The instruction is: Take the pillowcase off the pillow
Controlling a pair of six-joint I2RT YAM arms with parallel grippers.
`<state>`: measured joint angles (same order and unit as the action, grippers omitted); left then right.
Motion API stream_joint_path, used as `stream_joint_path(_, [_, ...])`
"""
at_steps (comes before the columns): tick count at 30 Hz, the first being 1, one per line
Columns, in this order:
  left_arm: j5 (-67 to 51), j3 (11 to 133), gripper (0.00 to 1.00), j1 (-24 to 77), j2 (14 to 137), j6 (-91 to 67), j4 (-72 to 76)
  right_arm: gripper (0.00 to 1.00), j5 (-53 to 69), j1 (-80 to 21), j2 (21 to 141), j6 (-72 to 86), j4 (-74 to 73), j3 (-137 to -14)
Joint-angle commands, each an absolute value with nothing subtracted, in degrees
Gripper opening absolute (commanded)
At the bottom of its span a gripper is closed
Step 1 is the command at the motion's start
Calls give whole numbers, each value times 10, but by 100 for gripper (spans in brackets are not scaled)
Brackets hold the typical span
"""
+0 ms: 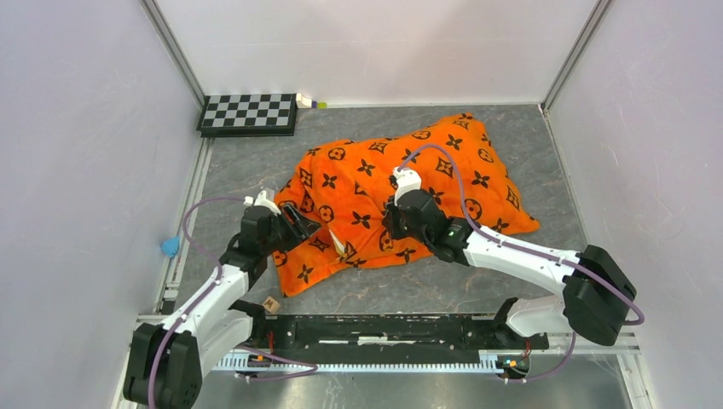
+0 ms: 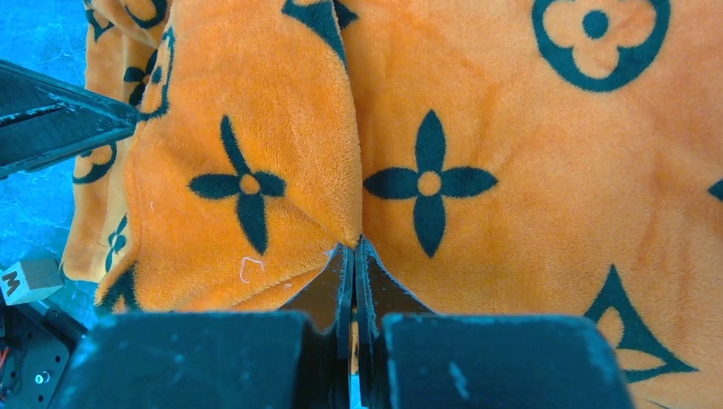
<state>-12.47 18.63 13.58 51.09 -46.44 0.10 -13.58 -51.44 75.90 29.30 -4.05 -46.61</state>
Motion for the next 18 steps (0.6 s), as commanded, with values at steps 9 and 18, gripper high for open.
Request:
stream_joint_path(9, [-290,184,70,138,621,-518,138,0,-98,-503,776,306,-14,-466])
stream_joint_path(18, [-316,179,71,139,580,-553,172,0,-97,-503,775,299,-17,-468])
